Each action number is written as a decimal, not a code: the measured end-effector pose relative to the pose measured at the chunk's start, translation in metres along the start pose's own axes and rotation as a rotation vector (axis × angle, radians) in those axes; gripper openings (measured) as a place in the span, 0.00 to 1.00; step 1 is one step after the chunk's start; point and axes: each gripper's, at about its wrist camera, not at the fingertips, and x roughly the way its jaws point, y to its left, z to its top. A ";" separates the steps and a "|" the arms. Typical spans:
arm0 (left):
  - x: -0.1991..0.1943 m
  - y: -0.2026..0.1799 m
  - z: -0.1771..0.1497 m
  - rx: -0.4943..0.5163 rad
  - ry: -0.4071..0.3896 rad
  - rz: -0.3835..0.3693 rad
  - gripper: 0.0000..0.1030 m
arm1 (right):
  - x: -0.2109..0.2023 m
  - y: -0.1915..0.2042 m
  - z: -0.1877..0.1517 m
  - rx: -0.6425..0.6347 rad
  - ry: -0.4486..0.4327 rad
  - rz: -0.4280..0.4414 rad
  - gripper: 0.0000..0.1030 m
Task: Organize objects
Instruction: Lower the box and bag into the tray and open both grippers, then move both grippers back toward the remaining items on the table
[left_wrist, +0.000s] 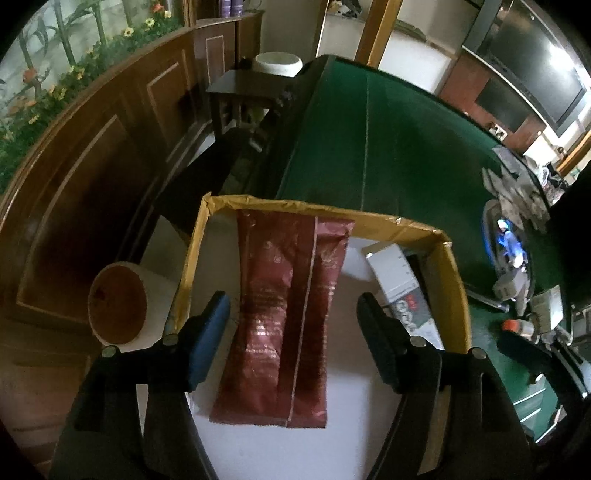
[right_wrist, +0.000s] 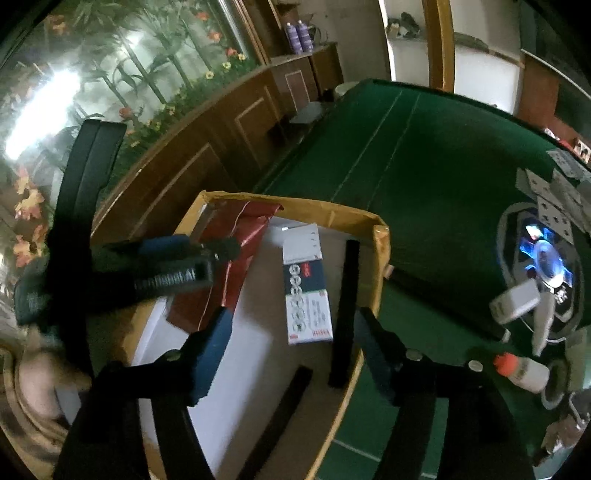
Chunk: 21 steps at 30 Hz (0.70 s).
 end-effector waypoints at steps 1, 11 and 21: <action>-0.004 -0.001 -0.001 -0.001 -0.005 -0.004 0.71 | -0.003 0.000 -0.002 0.001 -0.004 -0.001 0.74; -0.031 -0.028 -0.022 -0.012 -0.005 -0.068 0.78 | -0.057 -0.057 -0.041 0.089 -0.060 -0.085 0.77; -0.046 -0.126 -0.026 0.120 -0.011 -0.161 0.78 | -0.107 -0.130 -0.095 0.240 -0.104 -0.142 0.79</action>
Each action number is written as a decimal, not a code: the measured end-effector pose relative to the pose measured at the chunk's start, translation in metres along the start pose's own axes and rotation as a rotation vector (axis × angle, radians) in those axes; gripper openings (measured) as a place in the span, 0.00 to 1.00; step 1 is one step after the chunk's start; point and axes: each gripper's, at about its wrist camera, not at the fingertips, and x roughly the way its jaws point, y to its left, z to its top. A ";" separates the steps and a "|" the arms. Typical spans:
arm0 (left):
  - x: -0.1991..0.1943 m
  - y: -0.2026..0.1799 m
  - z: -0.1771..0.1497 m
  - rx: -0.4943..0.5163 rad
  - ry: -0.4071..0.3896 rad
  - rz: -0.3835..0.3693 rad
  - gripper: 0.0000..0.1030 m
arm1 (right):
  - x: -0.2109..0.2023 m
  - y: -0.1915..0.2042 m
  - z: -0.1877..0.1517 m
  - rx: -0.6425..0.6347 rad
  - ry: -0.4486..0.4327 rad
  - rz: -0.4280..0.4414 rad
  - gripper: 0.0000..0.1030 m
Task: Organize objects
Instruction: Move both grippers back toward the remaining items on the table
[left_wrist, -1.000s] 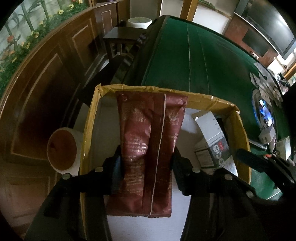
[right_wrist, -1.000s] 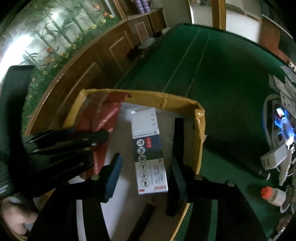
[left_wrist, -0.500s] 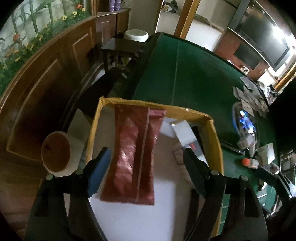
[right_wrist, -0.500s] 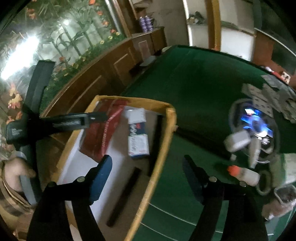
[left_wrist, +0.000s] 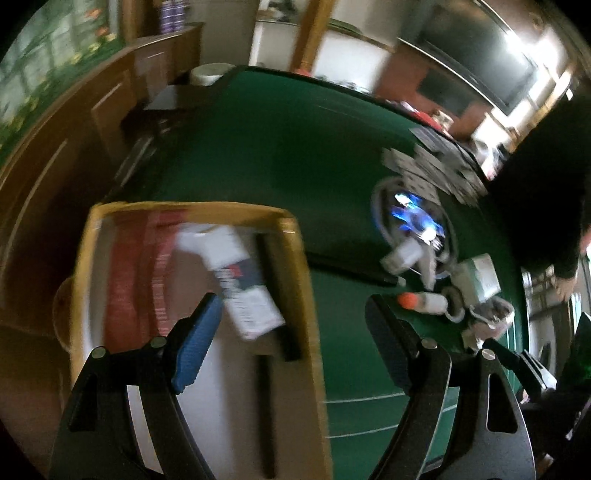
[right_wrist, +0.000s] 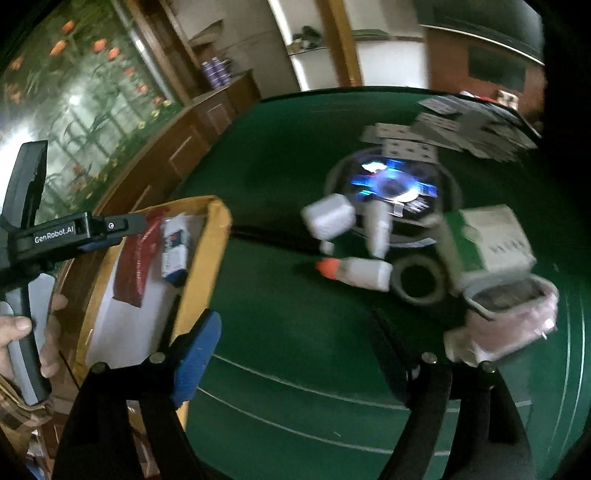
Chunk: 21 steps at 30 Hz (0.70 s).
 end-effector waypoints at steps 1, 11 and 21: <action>0.002 -0.013 -0.001 0.019 0.004 -0.015 0.78 | -0.005 -0.011 -0.005 0.022 -0.002 -0.008 0.79; 0.043 -0.089 -0.011 0.108 0.113 -0.082 0.78 | -0.021 -0.091 -0.047 0.206 0.021 -0.054 0.80; 0.089 -0.164 -0.017 0.473 0.161 -0.135 0.78 | -0.032 -0.116 -0.057 0.254 0.027 -0.078 0.80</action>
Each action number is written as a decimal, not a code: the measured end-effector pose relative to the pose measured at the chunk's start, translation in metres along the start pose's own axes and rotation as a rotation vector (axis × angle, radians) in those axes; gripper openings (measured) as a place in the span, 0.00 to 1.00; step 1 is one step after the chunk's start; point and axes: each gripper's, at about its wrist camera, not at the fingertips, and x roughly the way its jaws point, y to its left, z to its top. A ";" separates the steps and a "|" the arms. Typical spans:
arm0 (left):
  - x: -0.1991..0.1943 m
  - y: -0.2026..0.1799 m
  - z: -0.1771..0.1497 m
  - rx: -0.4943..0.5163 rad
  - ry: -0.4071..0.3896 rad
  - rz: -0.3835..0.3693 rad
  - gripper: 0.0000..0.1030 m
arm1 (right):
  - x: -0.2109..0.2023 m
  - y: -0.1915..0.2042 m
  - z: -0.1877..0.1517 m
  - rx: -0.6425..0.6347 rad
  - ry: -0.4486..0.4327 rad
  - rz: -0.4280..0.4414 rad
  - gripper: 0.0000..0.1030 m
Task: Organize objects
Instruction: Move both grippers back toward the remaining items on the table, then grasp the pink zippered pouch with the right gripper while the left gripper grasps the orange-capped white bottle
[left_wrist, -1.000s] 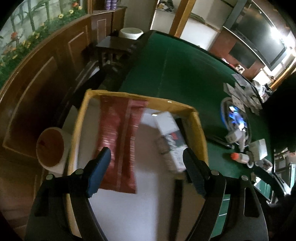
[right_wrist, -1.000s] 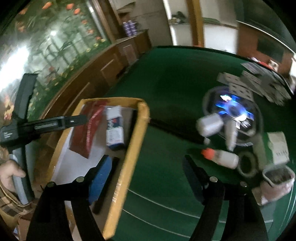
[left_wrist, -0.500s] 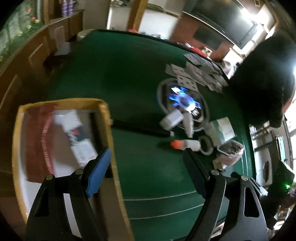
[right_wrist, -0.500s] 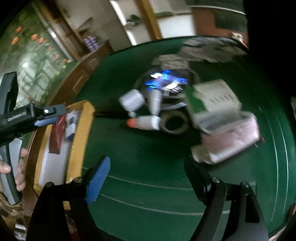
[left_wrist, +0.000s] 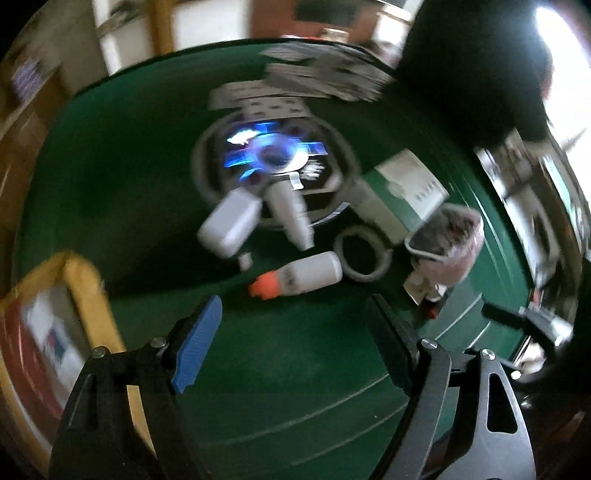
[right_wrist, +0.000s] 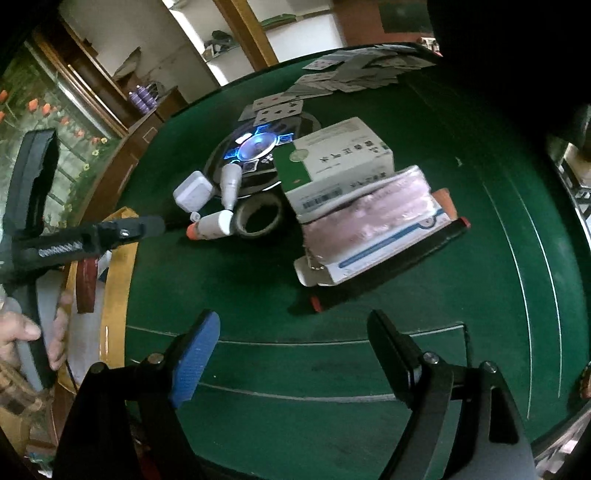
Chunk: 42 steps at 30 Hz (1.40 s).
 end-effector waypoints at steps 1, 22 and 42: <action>0.006 -0.007 0.003 0.050 0.001 -0.004 0.78 | -0.001 -0.001 -0.001 0.003 0.003 -0.002 0.80; 0.062 -0.018 -0.001 0.219 0.089 -0.079 0.51 | -0.014 -0.012 -0.019 0.080 0.010 -0.043 0.80; 0.036 -0.007 -0.038 -0.094 0.077 -0.088 0.32 | 0.024 -0.071 0.063 0.516 0.005 0.097 0.53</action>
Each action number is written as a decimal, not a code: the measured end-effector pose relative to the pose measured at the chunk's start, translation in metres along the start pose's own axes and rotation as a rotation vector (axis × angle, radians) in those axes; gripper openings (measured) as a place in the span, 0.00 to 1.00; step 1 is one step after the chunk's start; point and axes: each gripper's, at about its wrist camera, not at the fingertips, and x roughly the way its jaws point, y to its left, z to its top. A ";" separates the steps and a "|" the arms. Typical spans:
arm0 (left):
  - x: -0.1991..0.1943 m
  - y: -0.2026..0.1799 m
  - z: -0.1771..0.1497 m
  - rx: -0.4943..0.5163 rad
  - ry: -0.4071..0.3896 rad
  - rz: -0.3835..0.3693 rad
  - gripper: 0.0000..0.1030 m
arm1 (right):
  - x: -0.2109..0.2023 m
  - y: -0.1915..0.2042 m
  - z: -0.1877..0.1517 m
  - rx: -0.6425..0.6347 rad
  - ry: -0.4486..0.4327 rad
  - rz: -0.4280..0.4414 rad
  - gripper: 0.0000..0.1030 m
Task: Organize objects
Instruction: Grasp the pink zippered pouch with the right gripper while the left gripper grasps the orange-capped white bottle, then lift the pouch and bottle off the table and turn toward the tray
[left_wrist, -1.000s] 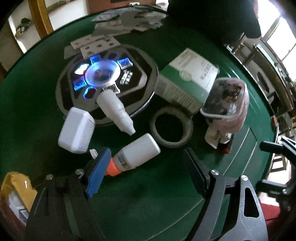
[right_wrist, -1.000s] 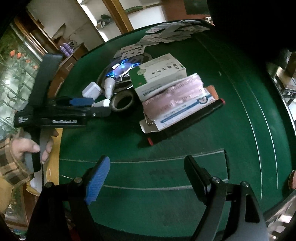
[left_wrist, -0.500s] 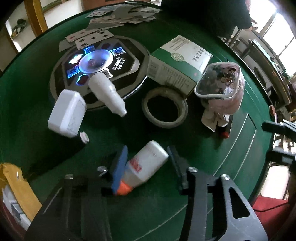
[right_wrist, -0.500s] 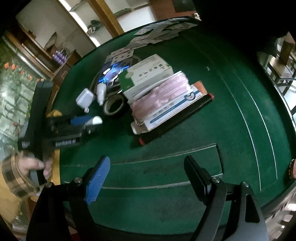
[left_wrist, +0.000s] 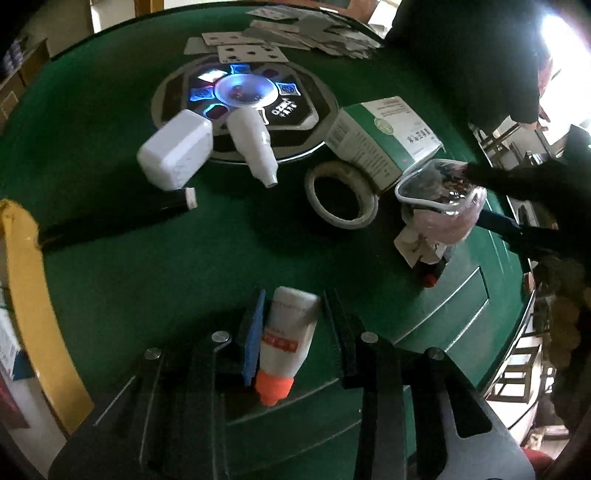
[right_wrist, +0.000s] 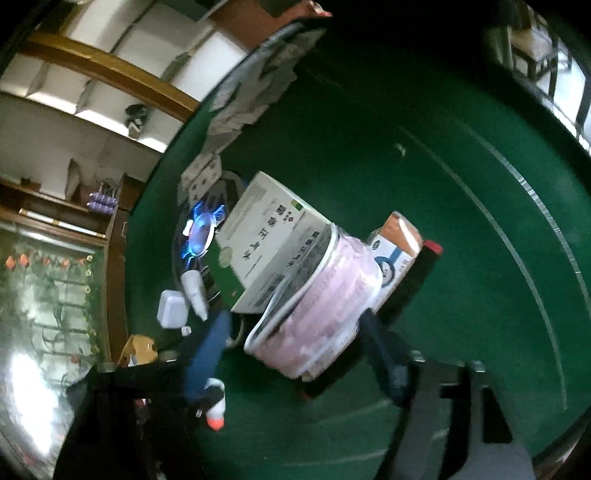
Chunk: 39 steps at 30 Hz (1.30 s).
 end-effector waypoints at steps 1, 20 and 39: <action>-0.001 0.000 -0.002 -0.004 0.003 0.004 0.36 | 0.004 -0.001 0.000 0.007 0.012 0.001 0.43; 0.006 -0.015 -0.022 -0.022 0.004 0.081 0.25 | -0.001 0.049 -0.063 -0.466 0.106 -0.046 0.30; -0.030 -0.014 -0.027 -0.110 -0.083 0.022 0.26 | -0.035 0.078 -0.068 -0.574 -0.003 0.011 0.28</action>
